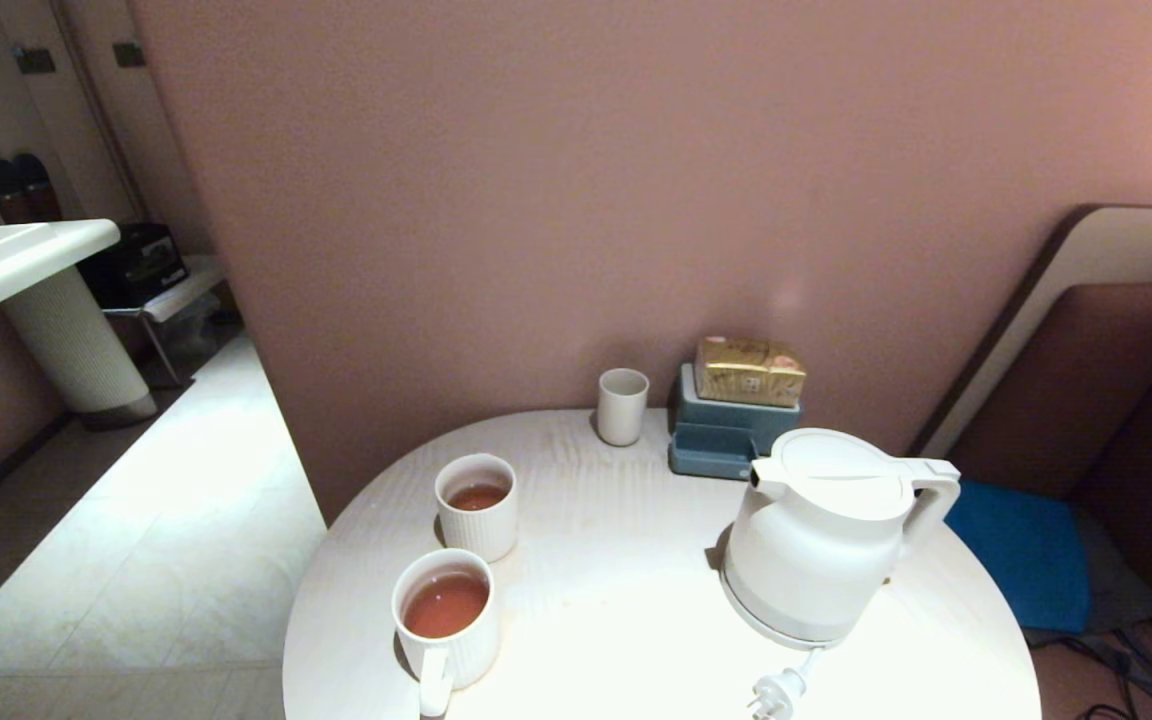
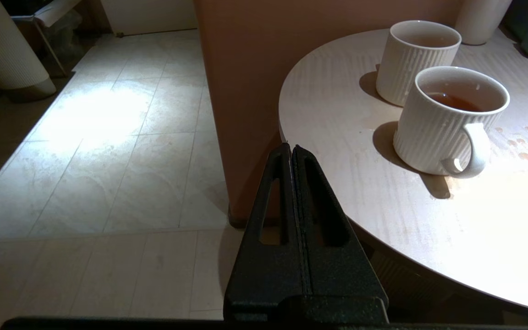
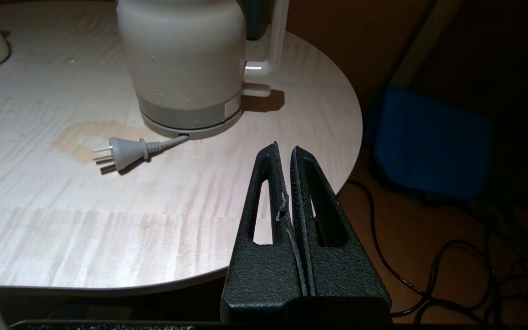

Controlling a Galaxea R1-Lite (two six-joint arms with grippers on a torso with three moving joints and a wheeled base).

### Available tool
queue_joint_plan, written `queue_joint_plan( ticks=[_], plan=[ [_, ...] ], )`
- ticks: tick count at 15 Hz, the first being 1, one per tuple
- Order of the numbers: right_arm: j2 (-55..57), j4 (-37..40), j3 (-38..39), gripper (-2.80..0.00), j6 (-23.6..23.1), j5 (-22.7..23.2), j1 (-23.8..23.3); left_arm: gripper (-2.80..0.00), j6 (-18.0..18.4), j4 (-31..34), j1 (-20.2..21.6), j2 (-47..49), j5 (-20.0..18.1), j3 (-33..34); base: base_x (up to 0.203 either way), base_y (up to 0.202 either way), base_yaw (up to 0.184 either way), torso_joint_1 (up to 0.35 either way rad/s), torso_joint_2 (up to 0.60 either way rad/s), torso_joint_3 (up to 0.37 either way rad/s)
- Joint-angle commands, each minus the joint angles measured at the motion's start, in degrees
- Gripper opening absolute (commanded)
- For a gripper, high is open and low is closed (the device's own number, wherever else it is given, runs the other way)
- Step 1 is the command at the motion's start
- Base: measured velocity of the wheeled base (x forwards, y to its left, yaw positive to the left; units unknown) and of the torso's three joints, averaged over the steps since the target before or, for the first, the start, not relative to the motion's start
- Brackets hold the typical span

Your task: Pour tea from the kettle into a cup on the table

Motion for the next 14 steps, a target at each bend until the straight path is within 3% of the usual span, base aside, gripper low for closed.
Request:
queue_joint_plan(
  ticks=[1, 8, 14],
  plan=[
    [-0.05, 0.05, 0.05, -2.80, 0.29, -0.21, 0.02, -2.80, 0.02, -0.06, 0.01, 0.07, 0.01, 0.00, 0.000, 0.000, 0.000, 0.000, 0.00, 0.000],
    [-0.05, 0.05, -0.03, -2.80, 0.64, -0.13, 0.02, -2.80, 0.01, 0.02, 0.01, 0.07, 0.01, 0.00, 0.000, 0.000, 0.000, 0.000, 0.00, 0.000],
    [-0.05, 0.05, -0.03, -2.80, 0.64, -0.13, 0.02, -2.80, 0.01, 0.00, 0.01, 0.07, 0.01, 0.00, 0.000, 0.000, 0.000, 0.250, -0.48, -0.239]
  ],
)
